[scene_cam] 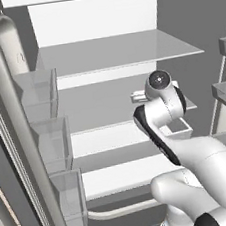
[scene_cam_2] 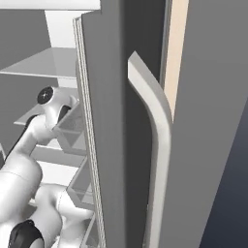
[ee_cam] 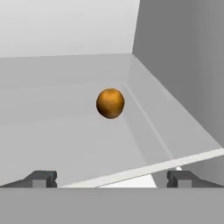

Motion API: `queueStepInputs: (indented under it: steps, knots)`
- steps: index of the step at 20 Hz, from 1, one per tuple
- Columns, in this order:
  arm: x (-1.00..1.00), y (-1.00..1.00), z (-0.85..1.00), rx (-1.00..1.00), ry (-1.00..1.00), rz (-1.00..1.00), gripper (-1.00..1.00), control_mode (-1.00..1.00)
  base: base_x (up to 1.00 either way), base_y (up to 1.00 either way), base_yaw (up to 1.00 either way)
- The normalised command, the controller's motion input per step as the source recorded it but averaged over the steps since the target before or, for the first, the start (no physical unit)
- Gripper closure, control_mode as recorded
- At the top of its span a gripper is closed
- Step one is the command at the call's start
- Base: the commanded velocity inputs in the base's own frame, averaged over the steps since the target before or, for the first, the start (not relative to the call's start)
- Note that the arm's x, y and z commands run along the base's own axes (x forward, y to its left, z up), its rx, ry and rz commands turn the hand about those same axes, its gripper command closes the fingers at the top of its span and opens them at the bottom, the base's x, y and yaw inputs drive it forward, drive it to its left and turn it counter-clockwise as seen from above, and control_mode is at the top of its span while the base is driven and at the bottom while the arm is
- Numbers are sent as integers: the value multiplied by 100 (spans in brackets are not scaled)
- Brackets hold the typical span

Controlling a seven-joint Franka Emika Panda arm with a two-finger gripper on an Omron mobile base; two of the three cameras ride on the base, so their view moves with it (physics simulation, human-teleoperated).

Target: Open the fridge, remove the mango, bell pepper, and steak, and place them on any counter.

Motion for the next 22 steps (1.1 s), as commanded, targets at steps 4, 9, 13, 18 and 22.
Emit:
queueStepInputs:
  steps: [4, 9, 13, 18, 22]
  knots:
    - [59, -17, 0, 2, 8, 0, -100, -100, 0, 0, 0]
    - [34, -16, -16, 0, 3, 0, -100, -100, 0, 0, 0]
    - [21, -11, -32, 0, 0, 0, -100, -100, 0, 0, 0]
    - [18, -9, -39, 0, 0, 0, -100, -100, 0, 0, 0]
    - [30, -6, -8, 0, -1, 0, -100, -100, 0, 0, 0]
